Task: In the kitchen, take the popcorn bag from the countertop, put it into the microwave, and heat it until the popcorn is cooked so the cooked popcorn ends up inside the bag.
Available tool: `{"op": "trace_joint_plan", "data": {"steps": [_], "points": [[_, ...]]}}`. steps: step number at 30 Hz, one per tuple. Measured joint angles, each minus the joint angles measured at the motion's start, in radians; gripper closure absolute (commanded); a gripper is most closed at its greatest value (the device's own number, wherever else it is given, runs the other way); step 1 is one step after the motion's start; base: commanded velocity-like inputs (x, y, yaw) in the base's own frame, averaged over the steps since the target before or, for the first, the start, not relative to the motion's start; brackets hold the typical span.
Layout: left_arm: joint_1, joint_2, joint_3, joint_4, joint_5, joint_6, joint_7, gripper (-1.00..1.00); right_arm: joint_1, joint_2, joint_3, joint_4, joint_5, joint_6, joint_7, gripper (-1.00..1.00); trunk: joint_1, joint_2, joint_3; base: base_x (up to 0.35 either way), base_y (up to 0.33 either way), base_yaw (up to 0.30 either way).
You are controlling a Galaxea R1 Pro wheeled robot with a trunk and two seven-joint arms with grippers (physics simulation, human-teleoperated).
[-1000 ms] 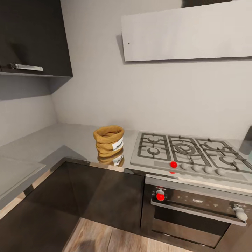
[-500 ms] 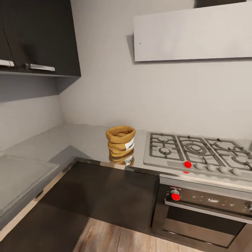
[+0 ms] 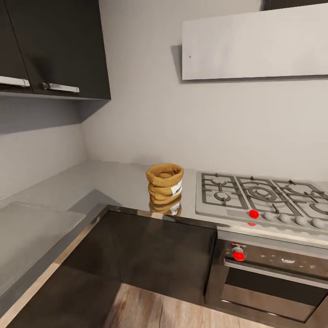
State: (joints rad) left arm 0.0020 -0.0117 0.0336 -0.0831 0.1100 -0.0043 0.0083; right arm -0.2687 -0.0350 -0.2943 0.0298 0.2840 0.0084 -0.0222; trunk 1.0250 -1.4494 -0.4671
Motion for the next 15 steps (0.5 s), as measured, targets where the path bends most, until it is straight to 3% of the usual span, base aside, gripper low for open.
{"op": "trace_joint_plan", "data": {"steps": [4, 7, 15], "points": [[0.000, 0.000, 0.000, 0.002, 0.073, 0.000, 0.003, -1.00, 0.000, 0.001, 0.000, 0.000, 0.000, -0.001, -0.003, -1.00, 0.000, 0.000, 0.000, 0.000, 0.000, 0.000], [0.000, 0.001, -0.002, 0.003, 0.107, 0.000, 0.003, -1.00, 0.000, 0.002, 0.000, 0.000, 0.001, -0.002, -0.004, -1.00, 0.000, 0.000, 0.000, 0.000, 0.000, 0.000], [0.000, 0.003, -0.004, 0.005, 0.118, 0.000, 0.002, -1.00, 0.000, -0.001, 0.000, -0.001, 0.002, -0.002, -0.004, -1.00, -0.019, 0.035, 0.016, 0.000, 0.000, 0.000]]}}
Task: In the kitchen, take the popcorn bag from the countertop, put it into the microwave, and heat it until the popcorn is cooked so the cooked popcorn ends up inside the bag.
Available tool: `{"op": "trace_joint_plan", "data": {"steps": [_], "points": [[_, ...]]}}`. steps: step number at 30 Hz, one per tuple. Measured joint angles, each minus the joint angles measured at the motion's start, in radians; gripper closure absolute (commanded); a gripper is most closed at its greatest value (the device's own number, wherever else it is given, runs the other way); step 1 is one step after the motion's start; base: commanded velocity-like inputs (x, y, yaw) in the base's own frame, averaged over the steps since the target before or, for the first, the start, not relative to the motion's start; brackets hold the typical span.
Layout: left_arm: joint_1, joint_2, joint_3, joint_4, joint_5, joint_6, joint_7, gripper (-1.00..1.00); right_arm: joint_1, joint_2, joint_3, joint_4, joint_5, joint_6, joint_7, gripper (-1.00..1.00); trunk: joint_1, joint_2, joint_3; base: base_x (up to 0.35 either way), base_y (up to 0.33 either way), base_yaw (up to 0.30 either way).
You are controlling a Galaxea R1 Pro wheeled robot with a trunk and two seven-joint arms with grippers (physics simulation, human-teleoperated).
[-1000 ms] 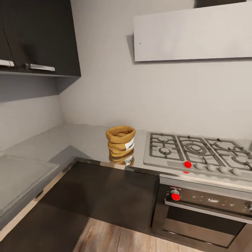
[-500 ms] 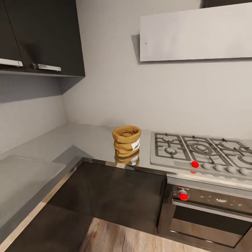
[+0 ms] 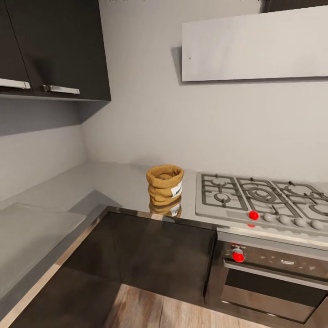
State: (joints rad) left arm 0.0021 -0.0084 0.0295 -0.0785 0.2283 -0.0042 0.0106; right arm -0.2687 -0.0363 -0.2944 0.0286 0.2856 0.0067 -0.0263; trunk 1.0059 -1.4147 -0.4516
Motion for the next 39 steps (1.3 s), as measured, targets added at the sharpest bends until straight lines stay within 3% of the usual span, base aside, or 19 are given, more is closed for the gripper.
{"op": "trace_joint_plan", "data": {"steps": [23, 31, 39], "points": [[0.000, 0.001, -0.001, 0.000, -0.004, -0.001, -0.001, -1.00, 0.000, 0.001, 0.002, 0.000, 0.001, -0.001, 0.001, -1.00, -0.088, 0.161, 0.072, 0.000, 0.000, 0.000], [0.000, 0.001, -0.001, 0.000, -0.004, -0.001, -0.001, -1.00, 0.000, 0.018, -0.001, 0.002, -0.002, 0.007, 0.006, -1.00, -0.119, 0.217, 0.097, 0.000, 0.000, 0.000], [0.000, 0.001, -0.001, -0.001, -0.002, -0.001, -0.001, -1.00, 0.000, 0.017, 0.000, 0.002, -0.002, 0.007, 0.004, -1.00, -0.142, 0.259, 0.104, 0.000, 0.000, 0.000]]}}
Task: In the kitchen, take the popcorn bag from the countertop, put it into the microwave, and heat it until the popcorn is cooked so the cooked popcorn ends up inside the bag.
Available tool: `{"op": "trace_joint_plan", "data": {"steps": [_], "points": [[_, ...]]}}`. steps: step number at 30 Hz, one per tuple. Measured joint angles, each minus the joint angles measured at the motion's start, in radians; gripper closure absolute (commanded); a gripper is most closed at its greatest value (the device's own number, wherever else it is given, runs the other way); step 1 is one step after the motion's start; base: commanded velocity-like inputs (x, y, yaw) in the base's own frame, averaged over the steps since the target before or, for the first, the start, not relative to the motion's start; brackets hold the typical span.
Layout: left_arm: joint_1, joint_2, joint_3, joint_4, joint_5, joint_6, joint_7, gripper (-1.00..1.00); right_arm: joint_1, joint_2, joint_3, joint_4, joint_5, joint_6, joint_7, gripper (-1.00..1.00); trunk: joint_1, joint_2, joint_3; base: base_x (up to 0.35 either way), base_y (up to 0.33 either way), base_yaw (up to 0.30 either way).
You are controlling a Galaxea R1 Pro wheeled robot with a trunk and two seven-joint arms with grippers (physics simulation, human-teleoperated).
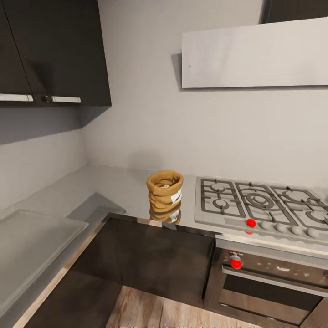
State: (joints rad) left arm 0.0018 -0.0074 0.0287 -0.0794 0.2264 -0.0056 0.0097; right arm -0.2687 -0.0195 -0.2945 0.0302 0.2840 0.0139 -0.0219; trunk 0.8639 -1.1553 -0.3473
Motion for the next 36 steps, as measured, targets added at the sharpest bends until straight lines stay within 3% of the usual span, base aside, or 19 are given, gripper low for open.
{"op": "trace_joint_plan", "data": {"steps": [36], "points": [[0.001, -0.002, 0.000, -0.002, 0.000, 0.000, 0.000, -1.00, 0.000, -0.004, 0.000, -0.001, 0.000, -0.006, -0.003, -1.00, 0.000, 0.000, -0.058, 0.000, 0.000, 0.000]]}}
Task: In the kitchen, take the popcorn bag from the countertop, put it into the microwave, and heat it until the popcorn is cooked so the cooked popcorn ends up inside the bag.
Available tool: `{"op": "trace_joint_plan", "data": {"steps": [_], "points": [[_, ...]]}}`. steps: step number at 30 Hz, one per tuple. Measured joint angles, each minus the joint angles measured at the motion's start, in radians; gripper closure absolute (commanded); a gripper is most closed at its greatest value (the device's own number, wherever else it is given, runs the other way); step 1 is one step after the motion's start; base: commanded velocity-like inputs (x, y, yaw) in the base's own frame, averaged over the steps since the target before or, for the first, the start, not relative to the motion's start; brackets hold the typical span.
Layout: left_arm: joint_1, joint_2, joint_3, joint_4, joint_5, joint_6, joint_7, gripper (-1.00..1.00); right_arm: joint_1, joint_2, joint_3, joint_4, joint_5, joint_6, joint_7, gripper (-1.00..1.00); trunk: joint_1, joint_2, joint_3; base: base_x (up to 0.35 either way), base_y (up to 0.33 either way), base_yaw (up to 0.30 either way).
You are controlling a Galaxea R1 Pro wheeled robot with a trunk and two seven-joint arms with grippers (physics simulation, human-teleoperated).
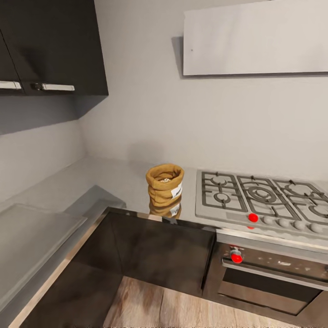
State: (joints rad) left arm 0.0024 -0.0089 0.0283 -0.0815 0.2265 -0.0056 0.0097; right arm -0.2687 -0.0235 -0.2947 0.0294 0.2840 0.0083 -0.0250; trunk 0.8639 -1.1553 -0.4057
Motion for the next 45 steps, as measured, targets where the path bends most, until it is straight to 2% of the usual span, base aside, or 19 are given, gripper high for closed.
{"op": "trace_joint_plan", "data": {"steps": [23, 36, 40, 45], "points": [[0.000, 0.002, 0.001, 0.002, 0.001, 0.000, 0.000, -1.00, 0.000, -0.001, 0.000, 0.000, 0.002, -0.003, -0.001, -1.00, 0.000, 0.000, -0.037, 0.000, 0.000, 0.000], [-0.001, 0.003, 0.001, 0.001, 0.003, 0.000, 0.000, -1.00, 0.000, -0.006, 0.002, -0.001, 0.003, -0.003, -0.001, -1.00, 0.000, 0.000, -0.039, 0.000, 0.000, 0.000], [-0.001, 0.003, 0.001, 0.001, 0.003, 0.000, 0.000, -1.00, 0.000, 0.003, 0.001, -0.001, 0.001, -0.002, -0.001, -1.00, 0.000, 0.000, -0.039, 0.000, 0.000, 0.000], [-0.001, 0.003, 0.001, 0.001, 0.003, 0.000, 0.000, -1.00, 0.000, -0.005, 0.002, -0.001, 0.001, -0.001, 0.002, -1.00, 0.000, 0.000, -0.046, 0.000, 0.000, 0.000]]}}
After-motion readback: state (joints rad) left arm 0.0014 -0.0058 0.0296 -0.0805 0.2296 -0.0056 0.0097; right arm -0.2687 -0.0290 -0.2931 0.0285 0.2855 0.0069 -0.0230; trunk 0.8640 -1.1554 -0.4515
